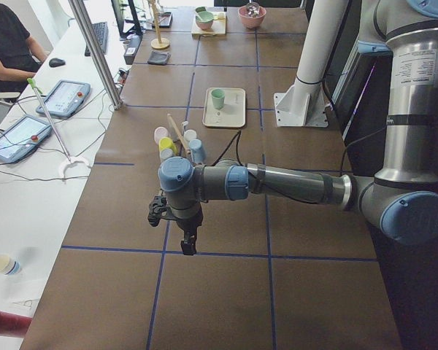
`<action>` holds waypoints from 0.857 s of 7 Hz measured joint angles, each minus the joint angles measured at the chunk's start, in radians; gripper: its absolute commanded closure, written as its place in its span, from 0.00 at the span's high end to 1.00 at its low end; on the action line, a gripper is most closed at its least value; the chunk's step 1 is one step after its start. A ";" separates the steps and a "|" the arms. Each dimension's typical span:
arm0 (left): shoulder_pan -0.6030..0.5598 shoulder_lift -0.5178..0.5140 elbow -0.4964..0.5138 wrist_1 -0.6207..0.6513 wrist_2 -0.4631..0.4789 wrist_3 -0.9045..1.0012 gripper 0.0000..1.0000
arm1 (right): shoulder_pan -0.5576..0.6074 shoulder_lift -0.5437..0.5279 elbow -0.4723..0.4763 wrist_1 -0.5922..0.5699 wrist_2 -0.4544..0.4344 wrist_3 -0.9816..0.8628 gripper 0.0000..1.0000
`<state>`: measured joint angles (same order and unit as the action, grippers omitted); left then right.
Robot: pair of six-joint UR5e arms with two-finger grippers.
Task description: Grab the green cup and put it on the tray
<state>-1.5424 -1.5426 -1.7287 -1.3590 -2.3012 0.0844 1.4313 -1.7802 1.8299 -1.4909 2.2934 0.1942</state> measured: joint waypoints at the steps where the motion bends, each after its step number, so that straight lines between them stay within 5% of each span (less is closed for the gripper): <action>1: -0.001 0.016 -0.022 0.037 -0.023 0.003 1.00 | 0.000 0.017 -0.013 -0.002 0.002 -0.001 1.00; 6: 0.003 0.044 -0.059 0.060 -0.034 0.016 1.00 | 0.007 0.116 -0.127 -0.013 0.034 -0.004 1.00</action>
<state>-1.5397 -1.4986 -1.7876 -1.2989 -2.3353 0.1008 1.4381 -1.6643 1.7032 -1.5035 2.3279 0.1902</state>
